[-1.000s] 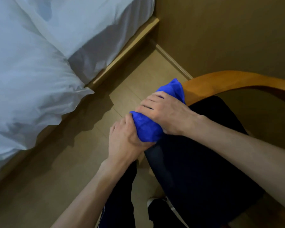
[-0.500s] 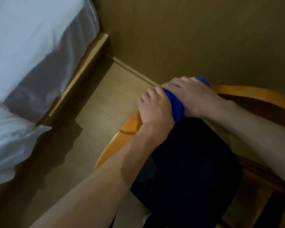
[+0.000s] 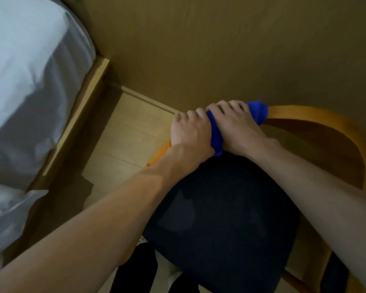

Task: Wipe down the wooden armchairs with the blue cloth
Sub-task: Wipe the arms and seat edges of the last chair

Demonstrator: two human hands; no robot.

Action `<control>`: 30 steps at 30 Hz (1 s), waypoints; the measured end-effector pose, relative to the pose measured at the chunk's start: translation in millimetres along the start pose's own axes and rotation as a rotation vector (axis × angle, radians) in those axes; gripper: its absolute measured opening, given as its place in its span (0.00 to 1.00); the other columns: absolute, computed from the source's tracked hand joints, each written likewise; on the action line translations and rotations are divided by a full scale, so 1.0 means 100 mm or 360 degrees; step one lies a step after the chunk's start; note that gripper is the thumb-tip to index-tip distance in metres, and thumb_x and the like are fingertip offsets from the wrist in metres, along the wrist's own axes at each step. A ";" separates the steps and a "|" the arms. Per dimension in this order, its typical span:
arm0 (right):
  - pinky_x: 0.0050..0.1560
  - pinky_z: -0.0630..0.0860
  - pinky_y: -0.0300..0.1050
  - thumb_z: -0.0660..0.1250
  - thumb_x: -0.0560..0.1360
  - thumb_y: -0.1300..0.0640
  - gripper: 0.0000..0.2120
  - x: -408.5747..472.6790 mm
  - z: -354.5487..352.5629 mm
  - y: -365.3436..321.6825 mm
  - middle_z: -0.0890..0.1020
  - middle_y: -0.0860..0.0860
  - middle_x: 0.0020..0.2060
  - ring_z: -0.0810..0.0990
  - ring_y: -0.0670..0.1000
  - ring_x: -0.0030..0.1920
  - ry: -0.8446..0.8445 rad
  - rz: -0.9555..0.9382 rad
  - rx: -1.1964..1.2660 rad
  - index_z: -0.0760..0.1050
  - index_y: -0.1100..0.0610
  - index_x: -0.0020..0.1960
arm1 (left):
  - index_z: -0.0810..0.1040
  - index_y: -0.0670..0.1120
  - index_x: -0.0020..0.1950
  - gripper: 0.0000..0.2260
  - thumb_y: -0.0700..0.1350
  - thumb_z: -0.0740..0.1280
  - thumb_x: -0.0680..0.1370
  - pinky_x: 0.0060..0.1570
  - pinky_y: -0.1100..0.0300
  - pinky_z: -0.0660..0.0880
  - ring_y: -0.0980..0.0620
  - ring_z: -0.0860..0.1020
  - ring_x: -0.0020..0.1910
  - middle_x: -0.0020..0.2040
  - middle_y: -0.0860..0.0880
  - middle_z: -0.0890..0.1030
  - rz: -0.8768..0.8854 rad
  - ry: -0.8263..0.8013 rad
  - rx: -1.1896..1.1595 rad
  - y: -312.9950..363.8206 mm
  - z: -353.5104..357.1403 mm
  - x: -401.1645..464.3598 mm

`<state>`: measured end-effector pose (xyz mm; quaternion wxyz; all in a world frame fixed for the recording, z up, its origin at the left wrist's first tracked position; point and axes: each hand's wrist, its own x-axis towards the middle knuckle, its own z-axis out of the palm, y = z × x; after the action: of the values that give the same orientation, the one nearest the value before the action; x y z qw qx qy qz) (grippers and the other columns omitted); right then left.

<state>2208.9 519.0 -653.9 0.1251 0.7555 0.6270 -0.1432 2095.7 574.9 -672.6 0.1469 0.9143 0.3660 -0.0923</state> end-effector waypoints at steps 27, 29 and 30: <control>0.77 0.48 0.58 0.61 0.79 0.56 0.12 -1.18 0.55 -2.52 0.74 0.51 0.63 0.66 0.57 0.69 0.0056 -0.1351 -0.0329 0.75 0.52 0.61 | 0.75 0.42 0.47 0.08 0.39 0.67 0.69 0.35 0.49 0.72 0.38 0.76 0.36 0.37 0.42 0.80 -0.1239 0.0278 -0.0869 -0.48 0.88 -3.13; 0.76 0.51 0.57 0.60 0.79 0.58 0.13 -1.13 0.51 -2.46 0.74 0.52 0.63 0.67 0.57 0.69 0.0075 -0.1406 -0.0284 0.75 0.52 0.62 | 0.74 0.42 0.52 0.12 0.45 0.68 0.71 0.40 0.47 0.72 0.40 0.77 0.40 0.41 0.44 0.81 -0.1183 0.0211 -0.0762 -0.51 0.85 -3.10; 0.76 0.52 0.56 0.60 0.78 0.59 0.14 -1.09 0.47 -2.41 0.74 0.52 0.64 0.67 0.57 0.69 0.0082 -0.1434 -0.0256 0.73 0.51 0.63 | 0.74 0.42 0.55 0.15 0.46 0.68 0.71 0.42 0.48 0.72 0.41 0.77 0.42 0.44 0.45 0.80 -0.1148 0.0201 -0.0720 -0.53 0.82 -3.09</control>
<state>1950.5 446.2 -659.1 0.0930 0.3985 0.9051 -0.1154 1832.8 385.8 -674.9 0.2793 0.6763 0.6816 0.0010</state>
